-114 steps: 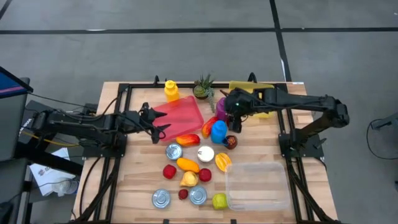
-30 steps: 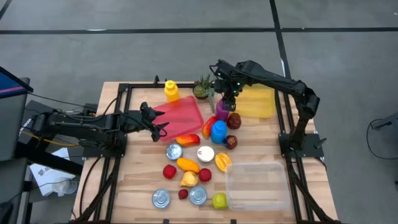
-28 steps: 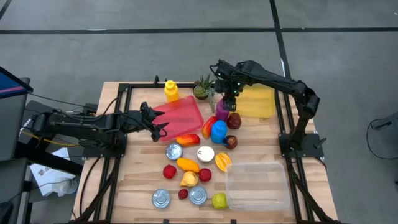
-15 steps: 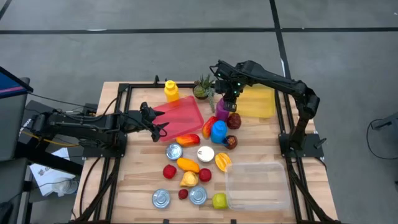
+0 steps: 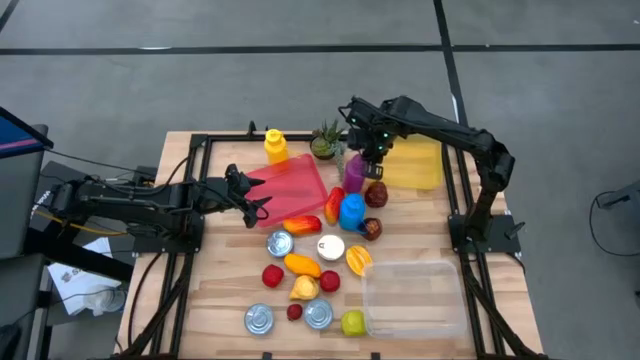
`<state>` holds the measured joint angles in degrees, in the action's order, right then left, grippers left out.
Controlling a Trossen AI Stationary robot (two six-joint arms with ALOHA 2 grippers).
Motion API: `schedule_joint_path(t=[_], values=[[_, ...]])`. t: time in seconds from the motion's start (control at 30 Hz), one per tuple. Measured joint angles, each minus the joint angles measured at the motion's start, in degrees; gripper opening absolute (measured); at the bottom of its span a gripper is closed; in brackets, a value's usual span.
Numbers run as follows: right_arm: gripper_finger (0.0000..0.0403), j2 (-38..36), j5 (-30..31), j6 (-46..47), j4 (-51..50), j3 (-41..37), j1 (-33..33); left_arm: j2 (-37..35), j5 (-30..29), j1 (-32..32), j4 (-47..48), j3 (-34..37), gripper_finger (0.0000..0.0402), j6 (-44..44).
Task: Pick & Place Food Item
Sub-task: Put the purple water bottle into the yellow bin
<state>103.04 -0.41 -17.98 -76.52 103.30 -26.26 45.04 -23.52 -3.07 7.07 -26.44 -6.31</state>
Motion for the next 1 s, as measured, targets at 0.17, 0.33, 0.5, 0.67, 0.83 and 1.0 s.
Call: schedule_joint_path(t=[0.17,0.33,0.5,0.67,0.83,1.0], values=[[0.0004,-0.04,0.31,0.2,-2.33,4.39,0.18,-0.01,0.01,0.0,0.0,0.0,0.025,0.0],[0.0003,-0.07,0.04,0.44,-2.47,6.37,0.7,0.0,-0.01,0.0,0.0,0.0,0.025,0.0],[0.0018,-0.07,0.01,0.15,-2.37,6.65,1.09,0.0,-0.01,-0.01,0.02,0.0,0.025,0.0],[0.0081,0.3,-0.01,-0.06,-2.29,6.69,1.54,0.0,-0.01,0.0,0.0,0.0,0.025,0.0],[0.0168,0.37,-0.19,-1.34,0.22,6.69,1.95,-0.01,-0.01,0.0,0.0,0.0,0.025,0.0],[0.0231,0.37,-0.87,-1.36,2.51,6.42,2.1,0.0,-0.01,0.0,-0.02,0.0,0.025,-0.1]])
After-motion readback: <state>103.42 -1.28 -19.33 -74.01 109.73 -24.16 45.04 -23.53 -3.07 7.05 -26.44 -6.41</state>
